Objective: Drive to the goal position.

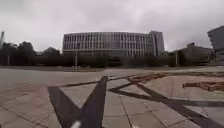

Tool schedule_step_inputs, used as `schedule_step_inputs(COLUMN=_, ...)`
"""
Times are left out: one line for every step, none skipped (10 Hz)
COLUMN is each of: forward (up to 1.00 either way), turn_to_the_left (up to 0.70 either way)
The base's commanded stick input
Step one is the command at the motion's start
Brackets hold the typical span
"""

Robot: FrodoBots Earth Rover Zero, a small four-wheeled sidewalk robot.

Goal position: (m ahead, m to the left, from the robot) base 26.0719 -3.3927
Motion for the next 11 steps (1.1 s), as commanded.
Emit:
schedule_step_inputs(forward=0.70, turn_to_the_left=0.00)
schedule_step_inputs(forward=0.70, turn_to_the_left=0.00)
schedule_step_inputs(forward=0.70, turn_to_the_left=0.00)
schedule_step_inputs(forward=0.70, turn_to_the_left=0.00)
schedule_step_inputs(forward=0.70, turn_to_the_left=0.00)
schedule_step_inputs(forward=0.70, turn_to_the_left=0.00)
schedule_step_inputs(forward=0.70, turn_to_the_left=0.00)
schedule_step_inputs(forward=0.70, turn_to_the_left=0.00)
schedule_step_inputs(forward=0.70, turn_to_the_left=0.00)
schedule_step_inputs(forward=0.70, turn_to_the_left=0.00)
schedule_step_inputs(forward=0.70, turn_to_the_left=0.00)
